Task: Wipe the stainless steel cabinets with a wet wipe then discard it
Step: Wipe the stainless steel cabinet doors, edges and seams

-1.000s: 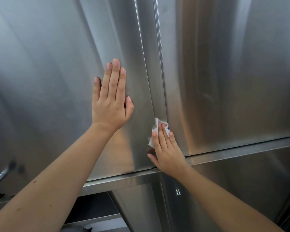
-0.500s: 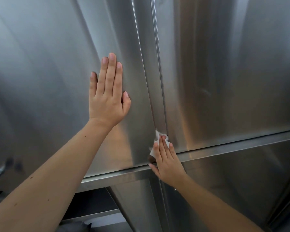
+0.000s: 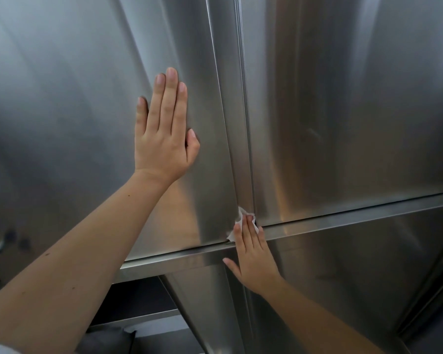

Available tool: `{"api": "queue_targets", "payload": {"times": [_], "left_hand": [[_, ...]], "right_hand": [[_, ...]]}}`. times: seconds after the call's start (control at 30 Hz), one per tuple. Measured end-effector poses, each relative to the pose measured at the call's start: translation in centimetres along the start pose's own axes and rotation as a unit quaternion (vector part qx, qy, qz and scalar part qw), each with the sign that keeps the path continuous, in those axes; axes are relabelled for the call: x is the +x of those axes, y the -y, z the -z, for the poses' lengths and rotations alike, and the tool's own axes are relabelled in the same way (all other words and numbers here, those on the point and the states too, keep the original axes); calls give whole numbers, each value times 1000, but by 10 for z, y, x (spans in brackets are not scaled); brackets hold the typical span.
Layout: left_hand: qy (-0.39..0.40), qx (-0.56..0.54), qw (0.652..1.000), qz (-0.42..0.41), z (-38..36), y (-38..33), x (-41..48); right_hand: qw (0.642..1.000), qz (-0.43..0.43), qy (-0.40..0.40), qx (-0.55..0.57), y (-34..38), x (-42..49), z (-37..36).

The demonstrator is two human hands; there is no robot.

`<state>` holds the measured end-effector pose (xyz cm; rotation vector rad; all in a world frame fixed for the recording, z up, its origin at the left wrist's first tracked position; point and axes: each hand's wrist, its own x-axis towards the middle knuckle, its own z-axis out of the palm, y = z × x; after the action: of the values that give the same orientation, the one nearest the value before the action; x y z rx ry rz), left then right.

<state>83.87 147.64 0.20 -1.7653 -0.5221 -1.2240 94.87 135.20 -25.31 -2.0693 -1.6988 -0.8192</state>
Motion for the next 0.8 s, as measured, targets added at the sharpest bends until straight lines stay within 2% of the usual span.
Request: {"api": "queue_targets", "payload": {"times": [0.1,0.23,0.33,0.53,0.7,0.8], "left_hand": [[4,-5,1000,2,1,-1,0],[5,-2,1000,0,2,-1,0],[8,2,1000,3,2,0,1],[4,5,1000,1,1,0,-1],[6,1,1000,-1,0,-1,-1],[9,-5,1000,0,0,0,-1]], "right_hand": [[999,17,-47,15,-7,21,16],[993,-3,-111,51,-11,64,42],[995,14,-90,48,-14,55,35],[999,16,18,36,-3,-8,-1],[999,18,28,25,-6,-2,9],[999,-3,-12,51,-4,17,25]]}}
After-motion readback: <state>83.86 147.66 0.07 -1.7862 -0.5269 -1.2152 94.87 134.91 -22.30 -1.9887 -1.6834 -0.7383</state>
